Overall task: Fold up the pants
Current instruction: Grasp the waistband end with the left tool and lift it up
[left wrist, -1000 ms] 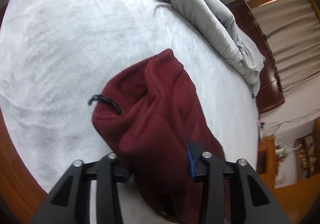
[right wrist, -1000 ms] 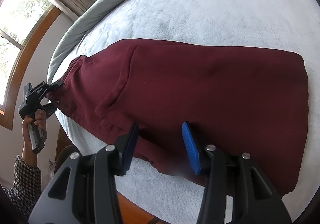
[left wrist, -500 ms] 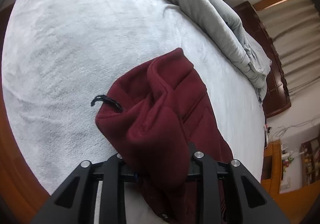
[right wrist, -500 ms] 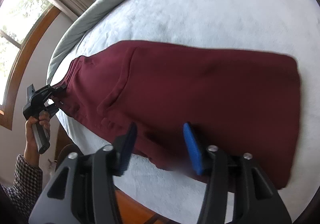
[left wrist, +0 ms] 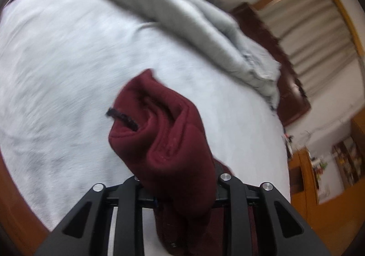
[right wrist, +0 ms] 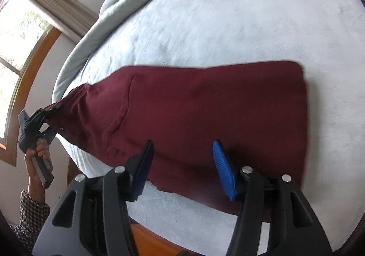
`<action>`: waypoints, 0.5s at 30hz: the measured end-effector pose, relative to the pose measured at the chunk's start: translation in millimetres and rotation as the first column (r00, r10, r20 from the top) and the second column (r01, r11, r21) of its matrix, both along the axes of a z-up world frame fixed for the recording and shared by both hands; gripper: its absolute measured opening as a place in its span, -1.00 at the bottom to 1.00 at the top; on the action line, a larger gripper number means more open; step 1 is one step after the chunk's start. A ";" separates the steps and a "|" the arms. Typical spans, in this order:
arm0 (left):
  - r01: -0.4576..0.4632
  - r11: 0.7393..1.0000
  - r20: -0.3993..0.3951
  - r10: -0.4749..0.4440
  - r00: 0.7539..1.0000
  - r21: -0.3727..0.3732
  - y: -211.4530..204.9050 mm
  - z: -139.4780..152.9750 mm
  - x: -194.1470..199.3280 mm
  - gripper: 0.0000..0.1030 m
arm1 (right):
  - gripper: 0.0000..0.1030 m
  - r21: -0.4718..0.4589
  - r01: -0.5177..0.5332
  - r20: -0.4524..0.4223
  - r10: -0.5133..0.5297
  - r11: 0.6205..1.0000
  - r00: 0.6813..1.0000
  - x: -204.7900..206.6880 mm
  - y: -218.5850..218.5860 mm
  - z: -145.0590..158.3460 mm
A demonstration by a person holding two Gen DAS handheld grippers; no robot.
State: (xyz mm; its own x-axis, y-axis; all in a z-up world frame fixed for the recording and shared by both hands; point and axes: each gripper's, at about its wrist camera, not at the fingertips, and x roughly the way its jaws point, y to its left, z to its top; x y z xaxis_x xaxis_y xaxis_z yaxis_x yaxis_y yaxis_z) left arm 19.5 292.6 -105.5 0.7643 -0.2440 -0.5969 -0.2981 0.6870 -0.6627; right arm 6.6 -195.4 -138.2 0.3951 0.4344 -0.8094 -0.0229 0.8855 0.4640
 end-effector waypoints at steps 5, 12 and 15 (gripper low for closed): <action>0.120 0.990 0.103 -0.127 0.987 0.072 -42.4 30.4 4.8 -0.48 | 0.10 0.042 0.043 0.001 -0.043 0.998 0.999 -6.1 -21.7 1.2; 0.277 0.939 0.142 -0.308 0.941 0.203 -107.5 59.2 8.3 -0.48 | 0.10 0.059 0.080 -0.021 -0.079 0.995 0.997 -8.7 -31.6 -10.6; 0.326 0.919 0.135 -0.360 0.923 0.223 -129.6 62.0 8.2 -0.48 | 0.10 0.057 0.074 -0.010 -0.074 0.996 0.997 -9.2 -29.9 -8.2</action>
